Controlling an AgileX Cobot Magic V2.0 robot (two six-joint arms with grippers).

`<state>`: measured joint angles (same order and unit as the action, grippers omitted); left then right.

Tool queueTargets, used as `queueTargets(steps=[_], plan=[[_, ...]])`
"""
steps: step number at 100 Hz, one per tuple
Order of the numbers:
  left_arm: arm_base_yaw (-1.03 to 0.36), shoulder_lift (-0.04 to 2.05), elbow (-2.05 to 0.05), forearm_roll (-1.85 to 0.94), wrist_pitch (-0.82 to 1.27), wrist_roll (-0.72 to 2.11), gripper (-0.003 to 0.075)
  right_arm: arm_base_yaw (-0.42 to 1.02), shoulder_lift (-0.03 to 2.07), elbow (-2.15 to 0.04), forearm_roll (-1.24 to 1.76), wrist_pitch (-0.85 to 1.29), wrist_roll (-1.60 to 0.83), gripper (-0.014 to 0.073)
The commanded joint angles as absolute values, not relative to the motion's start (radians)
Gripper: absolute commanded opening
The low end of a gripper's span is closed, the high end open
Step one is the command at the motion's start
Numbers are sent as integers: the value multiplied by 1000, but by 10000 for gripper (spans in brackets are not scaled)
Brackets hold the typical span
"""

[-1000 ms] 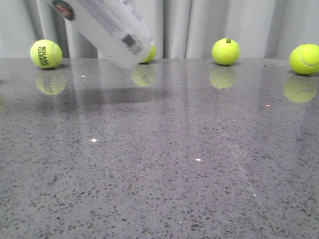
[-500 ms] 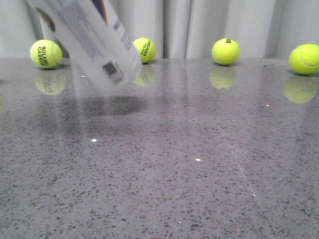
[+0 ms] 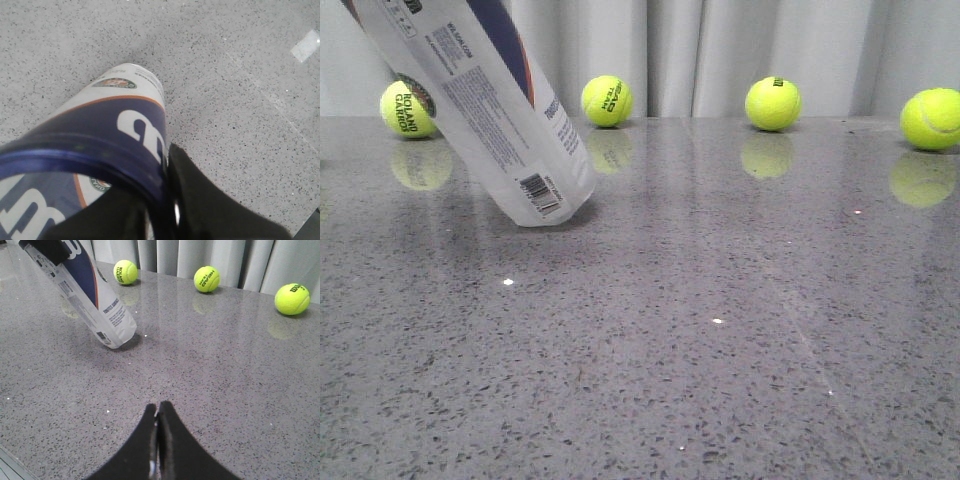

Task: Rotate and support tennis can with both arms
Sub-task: 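Swing the can upright with the left gripper and set its base down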

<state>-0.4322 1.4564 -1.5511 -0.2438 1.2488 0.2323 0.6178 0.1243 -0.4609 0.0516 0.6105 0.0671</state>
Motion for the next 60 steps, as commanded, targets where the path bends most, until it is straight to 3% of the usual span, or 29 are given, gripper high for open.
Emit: queueTargets(steps=[1,12,19,60], plan=[[-442,1431,-1592,-269,1282,222,127,612,136,-486,42,525,63,-68],[-442,1431,-1624,-276,1282,222,293,612,136,-486,42,525,63,-68],[-442,1432,-1638,-276,1282,222,344,612,136,-486,42,525,63,-68],[-442,1543,-1760,-305,1282,222,348,612,136,-486,42,525,63,-68]])
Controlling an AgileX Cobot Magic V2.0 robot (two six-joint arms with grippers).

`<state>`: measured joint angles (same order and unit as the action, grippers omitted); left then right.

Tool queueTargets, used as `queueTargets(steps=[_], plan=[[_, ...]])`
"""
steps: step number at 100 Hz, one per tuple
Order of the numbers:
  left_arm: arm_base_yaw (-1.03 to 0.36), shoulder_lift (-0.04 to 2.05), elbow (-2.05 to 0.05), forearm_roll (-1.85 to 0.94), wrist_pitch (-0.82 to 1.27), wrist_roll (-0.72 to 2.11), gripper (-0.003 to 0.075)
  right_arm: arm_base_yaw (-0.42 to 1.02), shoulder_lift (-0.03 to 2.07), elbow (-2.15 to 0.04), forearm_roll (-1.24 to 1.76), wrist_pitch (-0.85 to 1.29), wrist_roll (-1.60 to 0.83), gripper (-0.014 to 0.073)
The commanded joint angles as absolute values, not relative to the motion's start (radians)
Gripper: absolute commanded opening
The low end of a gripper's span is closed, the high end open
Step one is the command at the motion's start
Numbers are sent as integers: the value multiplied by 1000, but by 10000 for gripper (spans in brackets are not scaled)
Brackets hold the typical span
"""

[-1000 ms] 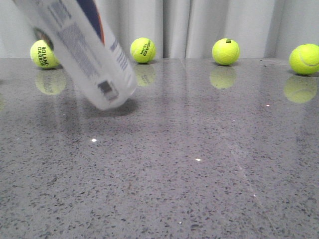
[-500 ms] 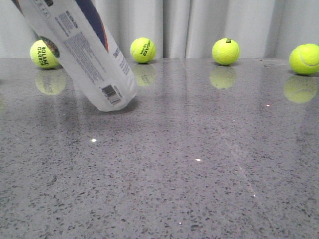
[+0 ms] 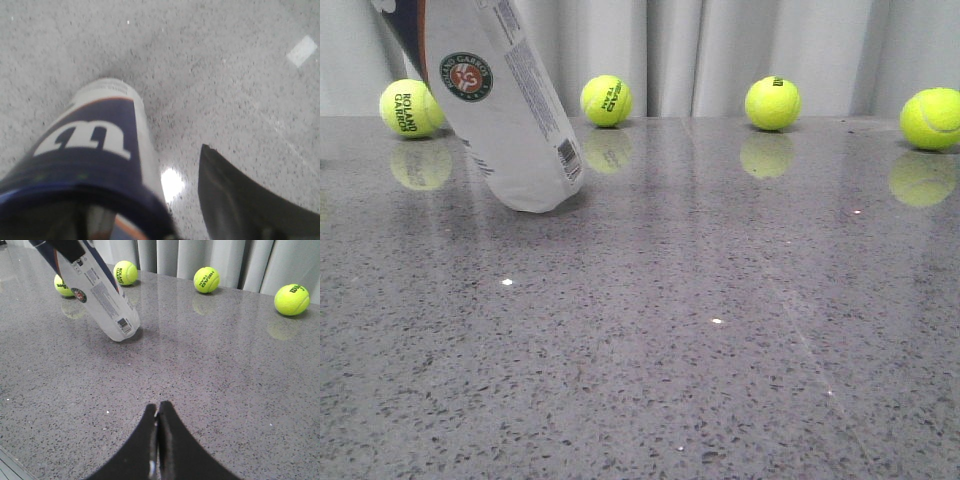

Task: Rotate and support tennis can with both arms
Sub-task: 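Swing the can upright with the left gripper and set its base down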

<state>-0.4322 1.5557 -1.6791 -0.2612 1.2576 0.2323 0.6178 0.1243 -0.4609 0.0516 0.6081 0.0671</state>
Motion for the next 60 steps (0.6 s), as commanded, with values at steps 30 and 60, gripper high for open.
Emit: queueTargets(steps=[30,60], plan=[[-442,1642,-1893,-343,1282,224,348,612,136,-486,42,525,63,-68],[-462,1653,-1997,-348,1282,226,348,612,136,-486,42,525,63,-68]])
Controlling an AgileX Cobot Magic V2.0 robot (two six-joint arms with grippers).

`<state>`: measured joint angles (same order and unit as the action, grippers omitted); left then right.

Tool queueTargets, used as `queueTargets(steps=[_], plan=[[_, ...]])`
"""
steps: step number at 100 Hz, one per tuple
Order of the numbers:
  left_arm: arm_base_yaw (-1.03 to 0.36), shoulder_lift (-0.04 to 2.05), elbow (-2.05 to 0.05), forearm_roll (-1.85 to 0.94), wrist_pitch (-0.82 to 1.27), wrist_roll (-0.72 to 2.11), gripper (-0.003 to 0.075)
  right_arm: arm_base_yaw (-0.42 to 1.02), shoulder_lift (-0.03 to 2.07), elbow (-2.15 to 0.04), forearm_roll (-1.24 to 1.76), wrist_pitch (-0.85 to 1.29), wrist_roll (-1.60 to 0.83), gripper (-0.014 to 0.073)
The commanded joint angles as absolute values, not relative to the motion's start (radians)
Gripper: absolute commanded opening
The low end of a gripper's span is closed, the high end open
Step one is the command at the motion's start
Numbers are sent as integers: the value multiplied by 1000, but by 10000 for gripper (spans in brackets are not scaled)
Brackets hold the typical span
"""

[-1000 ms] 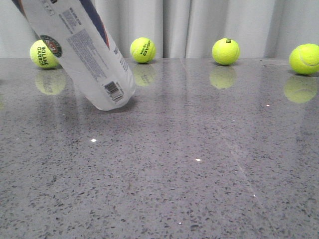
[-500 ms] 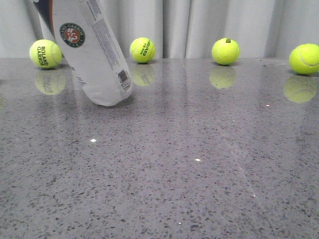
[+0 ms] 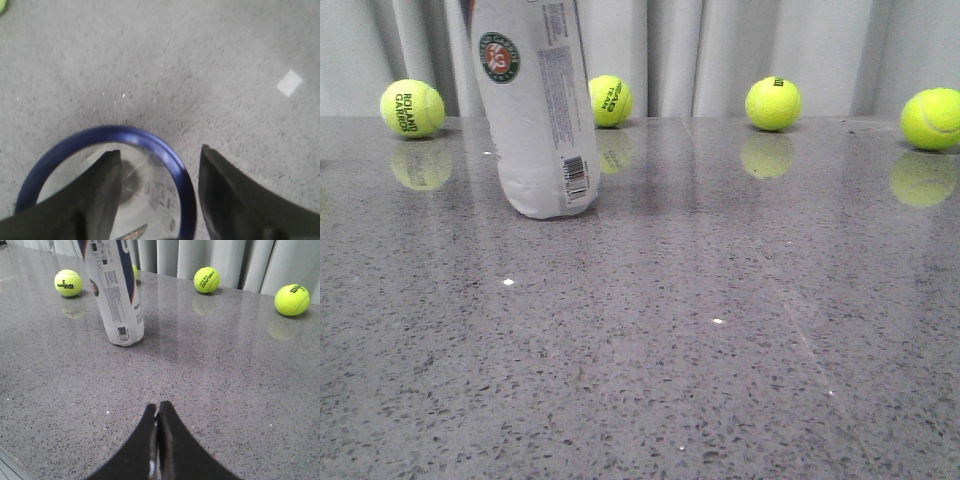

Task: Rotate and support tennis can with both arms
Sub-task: 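Swing the can upright with the left gripper and set its base down, then release the can with the left gripper and withdraw upward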

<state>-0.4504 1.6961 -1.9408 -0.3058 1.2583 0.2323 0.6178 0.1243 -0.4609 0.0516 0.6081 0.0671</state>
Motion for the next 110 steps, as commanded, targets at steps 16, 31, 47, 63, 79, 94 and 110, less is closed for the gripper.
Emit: queueTargets(steps=[16,31,47,63,79,94,110], plan=[[-462,1651,-2026,-415,1282,230,348,612,136,-486,42,525,63,-68],[-462,1632,-2072,-425,1277,238,348,612,136,-486,42,525,63,-68],[-462,1558,-2072,-371,1252,230,326,612,136,-486,42,525,64,-68],[-462,1453,-2011,-307,1167,197,183,612,136,-486,42,521,64,-68],[-462,1284,-1821,-287,1042,170,-19,612,136,-486,42,507,64,-68],[-462,1115,-1595,-239,908,120,-20,612,136,-486,42,489,64,-68],[-462,954,-1390,-221,831,120,-20,612,136,-486,42,484,64,-68]])
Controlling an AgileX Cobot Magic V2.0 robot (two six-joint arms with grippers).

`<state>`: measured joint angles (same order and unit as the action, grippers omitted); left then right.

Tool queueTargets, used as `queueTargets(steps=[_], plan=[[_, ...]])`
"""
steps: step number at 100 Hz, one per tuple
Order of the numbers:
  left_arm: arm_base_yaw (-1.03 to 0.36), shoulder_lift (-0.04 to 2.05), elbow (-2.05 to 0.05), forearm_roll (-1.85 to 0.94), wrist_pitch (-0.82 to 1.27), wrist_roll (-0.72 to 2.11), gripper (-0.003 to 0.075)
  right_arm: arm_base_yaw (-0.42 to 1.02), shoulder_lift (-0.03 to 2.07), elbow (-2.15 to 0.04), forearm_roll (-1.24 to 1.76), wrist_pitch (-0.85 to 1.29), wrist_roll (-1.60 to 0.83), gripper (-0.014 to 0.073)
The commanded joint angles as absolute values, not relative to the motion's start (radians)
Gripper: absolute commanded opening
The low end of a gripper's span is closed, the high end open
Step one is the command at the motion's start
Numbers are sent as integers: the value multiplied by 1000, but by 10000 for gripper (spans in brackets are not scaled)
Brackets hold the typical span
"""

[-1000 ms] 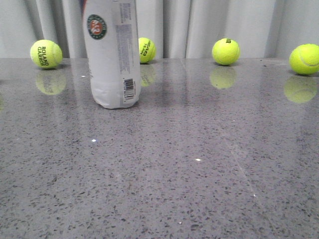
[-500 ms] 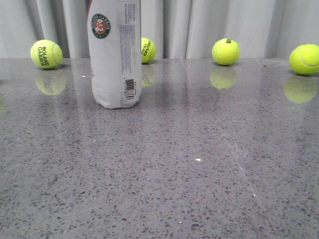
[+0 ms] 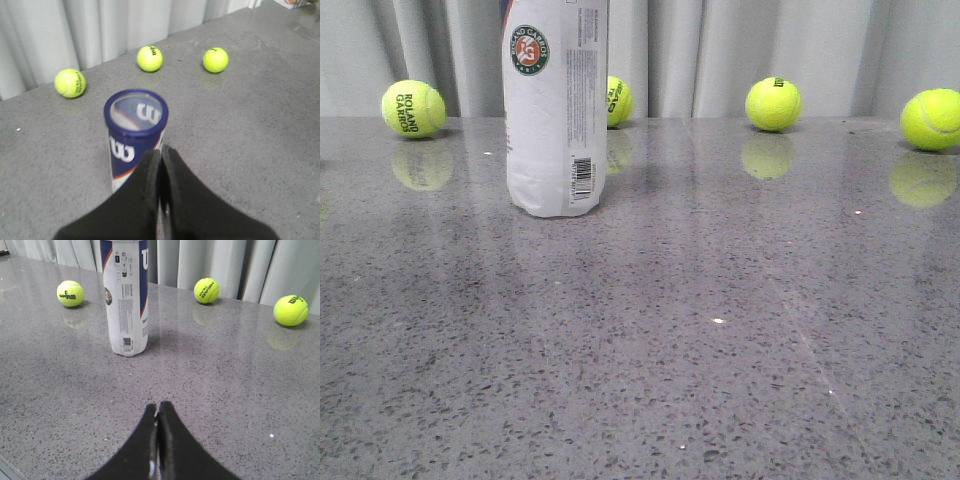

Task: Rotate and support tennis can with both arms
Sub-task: 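Release the can with the left gripper and withdraw upward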

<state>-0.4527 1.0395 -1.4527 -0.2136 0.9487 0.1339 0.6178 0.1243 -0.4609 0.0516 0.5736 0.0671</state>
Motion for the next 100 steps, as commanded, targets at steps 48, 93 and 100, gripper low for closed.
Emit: queueTargets(steps=[48,93,100], plan=[[-462,596,-955,-225,639,120,-20,612,136,-486,42,484,64,-68],[-462,491,-781,-228,626,120,-20,612,136,-486,42,484,64,-68],[-462,491,-781,-213,630,120,-20,612,136,-486,42,484,64,-68]])
